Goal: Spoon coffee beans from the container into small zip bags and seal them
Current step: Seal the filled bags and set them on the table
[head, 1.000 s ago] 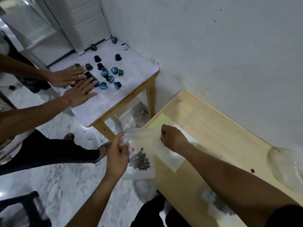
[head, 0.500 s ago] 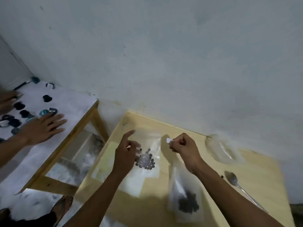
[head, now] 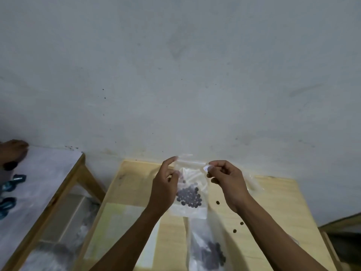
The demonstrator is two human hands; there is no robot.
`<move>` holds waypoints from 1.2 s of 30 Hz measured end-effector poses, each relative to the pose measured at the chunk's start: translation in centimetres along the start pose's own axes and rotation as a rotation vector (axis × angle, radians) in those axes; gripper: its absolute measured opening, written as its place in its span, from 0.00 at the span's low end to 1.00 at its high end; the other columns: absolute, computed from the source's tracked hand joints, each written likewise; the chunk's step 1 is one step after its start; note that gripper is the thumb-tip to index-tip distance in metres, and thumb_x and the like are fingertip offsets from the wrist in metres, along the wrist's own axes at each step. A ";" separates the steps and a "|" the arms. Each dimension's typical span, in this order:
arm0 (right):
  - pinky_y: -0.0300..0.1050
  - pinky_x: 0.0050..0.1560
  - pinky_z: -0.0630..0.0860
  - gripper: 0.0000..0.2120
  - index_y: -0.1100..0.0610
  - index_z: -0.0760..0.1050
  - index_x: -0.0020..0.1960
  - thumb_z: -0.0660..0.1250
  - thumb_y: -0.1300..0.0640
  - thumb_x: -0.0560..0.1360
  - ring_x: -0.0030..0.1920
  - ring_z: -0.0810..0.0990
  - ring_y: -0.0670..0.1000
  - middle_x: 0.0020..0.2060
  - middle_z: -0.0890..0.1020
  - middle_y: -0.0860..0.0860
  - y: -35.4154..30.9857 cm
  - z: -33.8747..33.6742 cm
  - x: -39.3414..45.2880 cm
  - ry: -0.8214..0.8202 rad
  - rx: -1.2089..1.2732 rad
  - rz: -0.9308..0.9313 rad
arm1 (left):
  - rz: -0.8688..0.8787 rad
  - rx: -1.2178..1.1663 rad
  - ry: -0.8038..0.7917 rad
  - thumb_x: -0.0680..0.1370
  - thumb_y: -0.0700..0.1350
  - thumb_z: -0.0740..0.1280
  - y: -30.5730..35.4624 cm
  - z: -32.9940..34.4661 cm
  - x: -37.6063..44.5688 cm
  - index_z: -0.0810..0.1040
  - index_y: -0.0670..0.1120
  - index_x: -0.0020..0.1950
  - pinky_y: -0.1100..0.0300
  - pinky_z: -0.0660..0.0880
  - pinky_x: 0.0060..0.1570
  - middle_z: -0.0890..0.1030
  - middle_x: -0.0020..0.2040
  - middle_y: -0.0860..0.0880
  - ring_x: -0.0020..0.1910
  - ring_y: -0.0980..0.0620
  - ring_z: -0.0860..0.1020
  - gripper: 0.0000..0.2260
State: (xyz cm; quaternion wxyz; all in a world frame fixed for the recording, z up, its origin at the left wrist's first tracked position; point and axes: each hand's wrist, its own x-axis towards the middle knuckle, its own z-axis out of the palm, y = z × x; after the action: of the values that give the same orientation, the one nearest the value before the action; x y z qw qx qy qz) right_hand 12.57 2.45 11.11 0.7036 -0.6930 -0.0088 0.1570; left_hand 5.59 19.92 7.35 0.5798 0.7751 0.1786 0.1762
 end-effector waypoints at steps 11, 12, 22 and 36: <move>0.33 0.46 0.74 0.12 0.47 0.84 0.47 0.65 0.61 0.79 0.42 0.79 0.41 0.44 0.84 0.43 -0.9 0.7 -0.1 -0.042 -0.342 -0.244 | -0.011 -0.045 -0.022 0.82 0.42 0.63 1.0 0.1 0.3 0.72 0.57 0.68 0.55 0.81 0.45 0.82 0.42 0.48 0.43 0.48 0.82 0.17; 0.32 0.46 0.74 0.11 0.47 0.84 0.49 0.66 0.61 0.79 0.43 0.79 0.42 0.44 0.83 0.43 -1.0 0.7 -0.1 -0.052 -0.411 -0.286 | -0.021 -0.063 -0.030 0.82 0.42 0.62 1.1 0.3 0.3 0.72 0.58 0.68 0.56 0.80 0.46 0.82 0.42 0.47 0.43 0.48 0.82 0.17; 0.29 0.42 0.70 0.08 0.53 0.82 0.52 0.65 0.61 0.79 0.42 0.77 0.41 0.43 0.81 0.47 -2.1 0.8 0.9 -0.096 -0.865 -0.436 | -0.052 -0.166 -0.110 0.82 0.41 0.62 2.3 1.4 -0.1 0.72 0.60 0.67 0.71 0.75 0.45 0.82 0.44 0.47 0.47 0.54 0.82 0.17; 0.26 0.44 0.68 0.09 0.55 0.83 0.55 0.66 0.62 0.79 0.41 0.76 0.40 0.45 0.78 0.46 -1.1 1.0 0.6 -0.049 -0.929 -0.509 | -0.063 -0.203 -0.147 0.83 0.40 0.61 2.5 1.7 -0.5 0.72 0.63 0.66 0.68 0.77 0.47 0.84 0.44 0.51 0.50 0.57 0.82 0.18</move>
State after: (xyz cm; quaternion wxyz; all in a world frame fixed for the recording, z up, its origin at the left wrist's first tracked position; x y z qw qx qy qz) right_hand 13.11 3.58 12.08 0.3380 -0.9037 -0.2619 -0.0230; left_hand 6.10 17.61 9.32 0.6721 0.7173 0.1413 0.1177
